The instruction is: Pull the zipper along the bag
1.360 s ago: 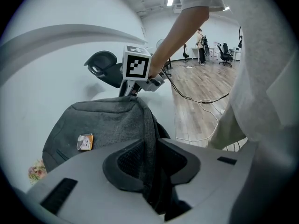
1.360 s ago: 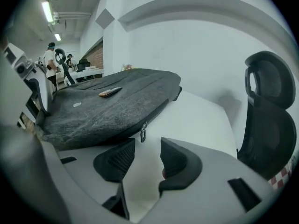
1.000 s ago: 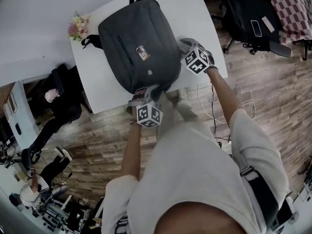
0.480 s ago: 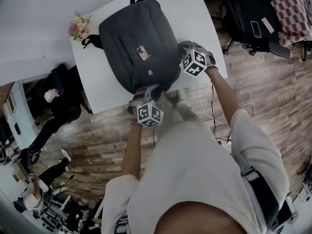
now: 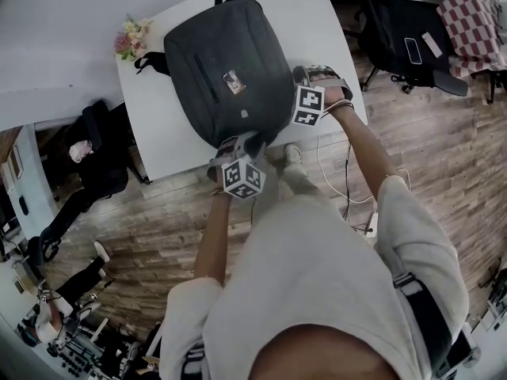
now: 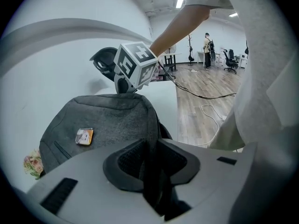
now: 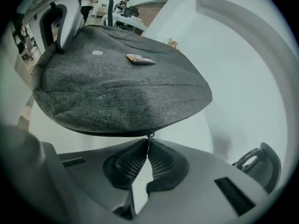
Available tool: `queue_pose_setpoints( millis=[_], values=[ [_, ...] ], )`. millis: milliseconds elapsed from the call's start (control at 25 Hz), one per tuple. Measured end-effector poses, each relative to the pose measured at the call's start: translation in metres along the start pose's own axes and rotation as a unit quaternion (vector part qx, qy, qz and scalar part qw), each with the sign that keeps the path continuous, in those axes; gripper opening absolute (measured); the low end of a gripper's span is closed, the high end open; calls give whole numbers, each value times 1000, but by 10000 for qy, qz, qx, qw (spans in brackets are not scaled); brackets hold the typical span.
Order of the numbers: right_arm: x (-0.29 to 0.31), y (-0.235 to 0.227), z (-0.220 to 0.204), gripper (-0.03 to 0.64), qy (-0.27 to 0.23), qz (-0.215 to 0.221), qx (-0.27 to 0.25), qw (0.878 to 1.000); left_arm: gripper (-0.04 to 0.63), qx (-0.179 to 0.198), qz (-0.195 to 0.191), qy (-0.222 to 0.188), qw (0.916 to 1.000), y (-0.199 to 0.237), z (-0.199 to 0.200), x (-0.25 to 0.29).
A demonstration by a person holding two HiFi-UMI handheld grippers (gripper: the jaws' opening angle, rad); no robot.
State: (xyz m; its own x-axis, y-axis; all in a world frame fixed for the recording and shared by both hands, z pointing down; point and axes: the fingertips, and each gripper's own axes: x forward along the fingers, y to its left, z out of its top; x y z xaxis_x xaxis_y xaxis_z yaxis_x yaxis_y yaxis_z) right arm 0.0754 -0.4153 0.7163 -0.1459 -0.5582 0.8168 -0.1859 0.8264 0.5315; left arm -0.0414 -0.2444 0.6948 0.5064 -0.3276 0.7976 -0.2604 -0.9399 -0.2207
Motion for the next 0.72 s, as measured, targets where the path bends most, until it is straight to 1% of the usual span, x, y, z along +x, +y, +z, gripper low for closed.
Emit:
queue_pose_setpoints(
  millis=[160,360,720],
  values=[
    [-1,6,-1,20,275,-33,-196,9994,104,-91,-12,9,10000,1,-1,1],
    [-11,26,-2,18,371,136,-390,9985,104,-143,-3,-3,9999,1,-2,1],
    [-36,65,1,19,550,294,-101,9980,104,-209,15,9,9998,2,-3,2]
  ],
)
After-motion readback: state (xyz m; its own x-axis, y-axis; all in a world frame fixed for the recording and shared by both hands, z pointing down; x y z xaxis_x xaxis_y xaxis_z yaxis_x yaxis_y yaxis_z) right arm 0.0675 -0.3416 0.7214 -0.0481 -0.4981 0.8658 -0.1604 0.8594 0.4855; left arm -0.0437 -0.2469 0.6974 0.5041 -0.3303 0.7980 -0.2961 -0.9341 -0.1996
